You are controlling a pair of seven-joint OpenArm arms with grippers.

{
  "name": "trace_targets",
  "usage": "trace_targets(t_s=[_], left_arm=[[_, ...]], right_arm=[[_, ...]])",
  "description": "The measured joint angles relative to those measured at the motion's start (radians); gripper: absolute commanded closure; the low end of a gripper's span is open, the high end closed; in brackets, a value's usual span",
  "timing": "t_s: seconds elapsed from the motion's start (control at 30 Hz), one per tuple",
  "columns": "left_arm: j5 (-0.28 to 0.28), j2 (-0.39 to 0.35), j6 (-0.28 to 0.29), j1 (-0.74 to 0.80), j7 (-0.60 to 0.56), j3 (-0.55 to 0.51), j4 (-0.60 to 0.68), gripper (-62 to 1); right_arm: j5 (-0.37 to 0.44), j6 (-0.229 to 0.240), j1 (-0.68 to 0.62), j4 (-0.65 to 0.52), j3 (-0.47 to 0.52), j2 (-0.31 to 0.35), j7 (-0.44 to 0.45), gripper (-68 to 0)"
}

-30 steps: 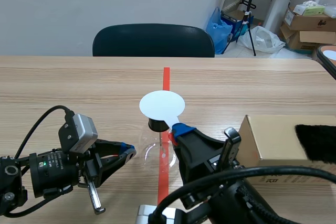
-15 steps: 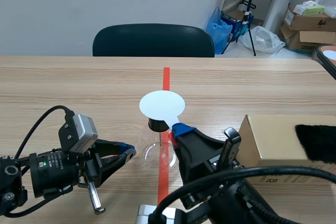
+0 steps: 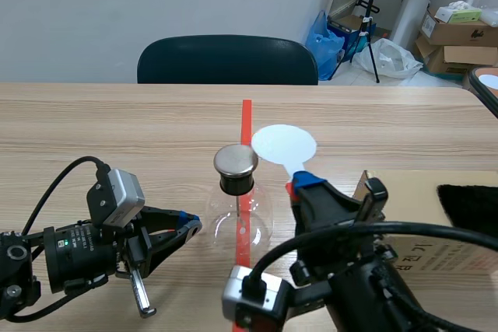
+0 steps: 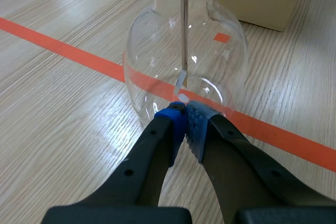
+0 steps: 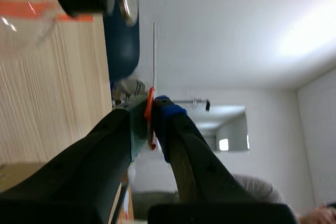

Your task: Do the electroscope experiment

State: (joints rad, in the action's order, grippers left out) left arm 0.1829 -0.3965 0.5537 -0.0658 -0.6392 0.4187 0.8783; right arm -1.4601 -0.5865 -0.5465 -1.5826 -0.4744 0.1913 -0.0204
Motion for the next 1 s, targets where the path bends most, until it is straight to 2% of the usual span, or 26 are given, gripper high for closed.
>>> trace_targets(t_s=[0.2, 0.47, 0.67, 1.0], left_arm=[[0.0, 0.0, 0.0, 0.0, 0.0, 0.0, 0.0, -3.1], [0.0, 0.0, 0.0, 0.0, 0.0, 0.0, 0.0, -3.1], [0.0, 0.0, 0.0, 0.0, 0.0, 0.0, 0.0, -3.1], [0.0, 0.0, 0.0, 0.0, 0.0, 0.0, 0.0, -3.1]], right_arm=[[0.0, 0.0, 0.0, 0.0, 0.0, 0.0, -0.204, -1.1], [0.0, 0.0, 0.0, 0.0, 0.0, 0.0, -0.369, -1.1], [0.0, 0.0, 0.0, 0.0, 0.0, 0.0, -0.424, -1.1], [0.0, 0.0, 0.0, 0.0, 0.0, 0.0, -0.425, -1.1]])
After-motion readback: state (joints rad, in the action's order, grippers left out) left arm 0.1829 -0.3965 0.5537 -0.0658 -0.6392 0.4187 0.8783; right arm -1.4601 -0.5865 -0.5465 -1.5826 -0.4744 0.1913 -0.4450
